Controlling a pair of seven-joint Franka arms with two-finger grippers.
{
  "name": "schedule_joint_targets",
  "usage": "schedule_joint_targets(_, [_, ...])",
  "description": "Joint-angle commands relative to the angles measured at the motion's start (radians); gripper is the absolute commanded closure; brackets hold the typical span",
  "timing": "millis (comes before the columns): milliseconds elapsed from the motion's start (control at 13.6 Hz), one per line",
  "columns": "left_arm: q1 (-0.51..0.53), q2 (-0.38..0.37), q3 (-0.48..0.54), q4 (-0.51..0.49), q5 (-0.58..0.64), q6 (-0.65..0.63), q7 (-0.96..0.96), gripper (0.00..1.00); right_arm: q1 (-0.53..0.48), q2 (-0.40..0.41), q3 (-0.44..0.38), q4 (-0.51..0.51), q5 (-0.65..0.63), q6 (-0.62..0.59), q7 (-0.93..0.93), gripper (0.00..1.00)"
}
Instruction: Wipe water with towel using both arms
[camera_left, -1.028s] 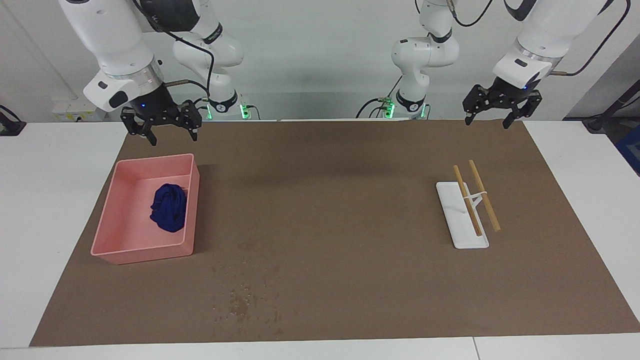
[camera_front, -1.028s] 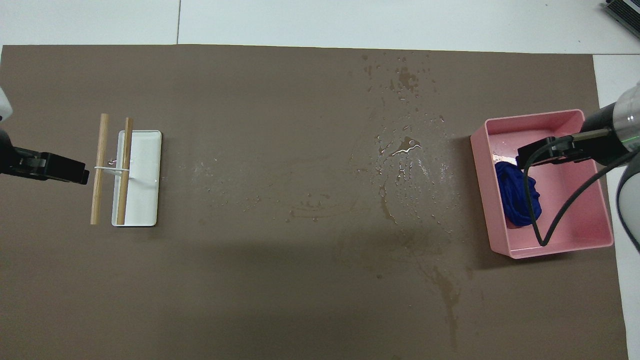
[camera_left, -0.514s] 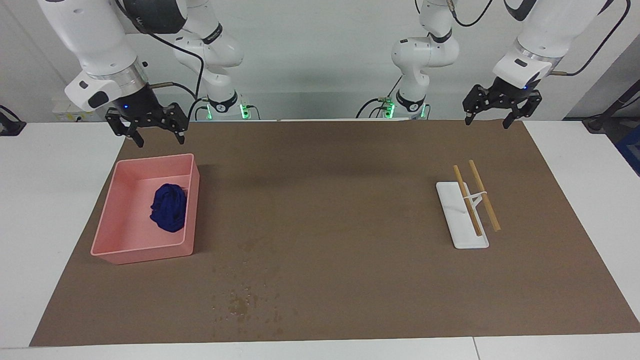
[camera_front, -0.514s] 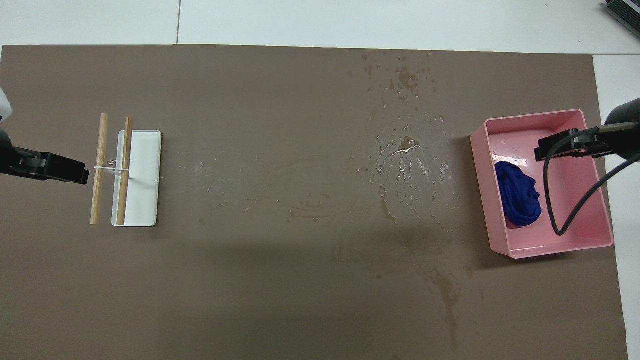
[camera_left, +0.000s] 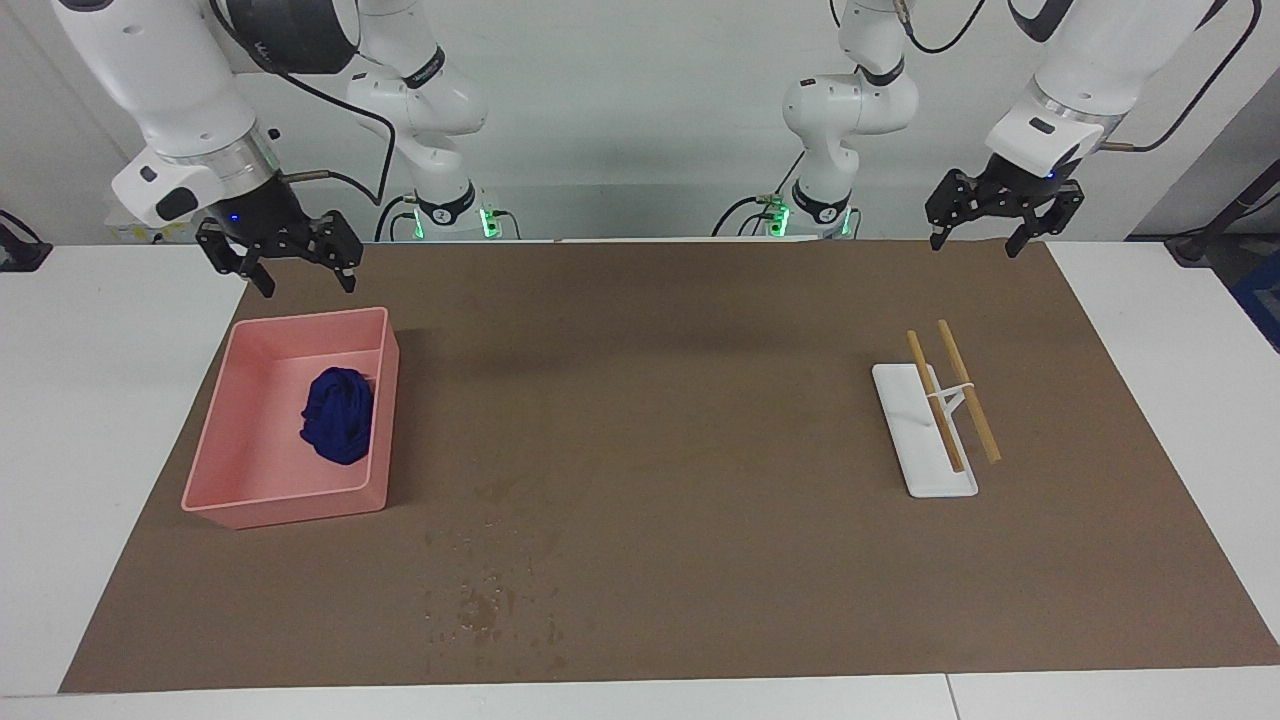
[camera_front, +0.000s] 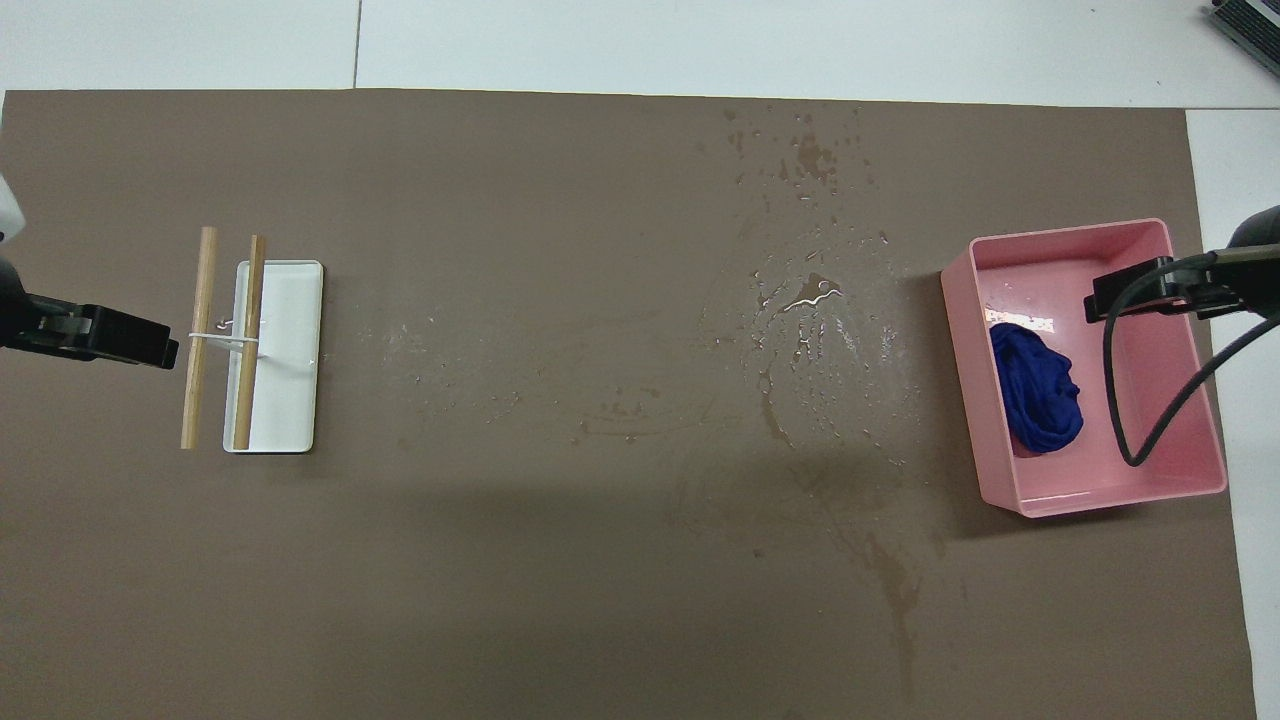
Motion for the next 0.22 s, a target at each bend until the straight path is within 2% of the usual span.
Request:
schedule_joint_targets(0, [0.009,-0.03,-0.002,-0.036,-0.015,0.011,0.005,0.0,-0.008,-0.025,0.008,-0.031,0.01,0.015,0.008,0.0])
schedule_joint_targets(147, [0.009,-0.03,-0.002,-0.036,-0.015,0.011,0.005,0.0,-0.009,-0.025,0.008,-0.031,0.01,0.014,0.008,0.0])
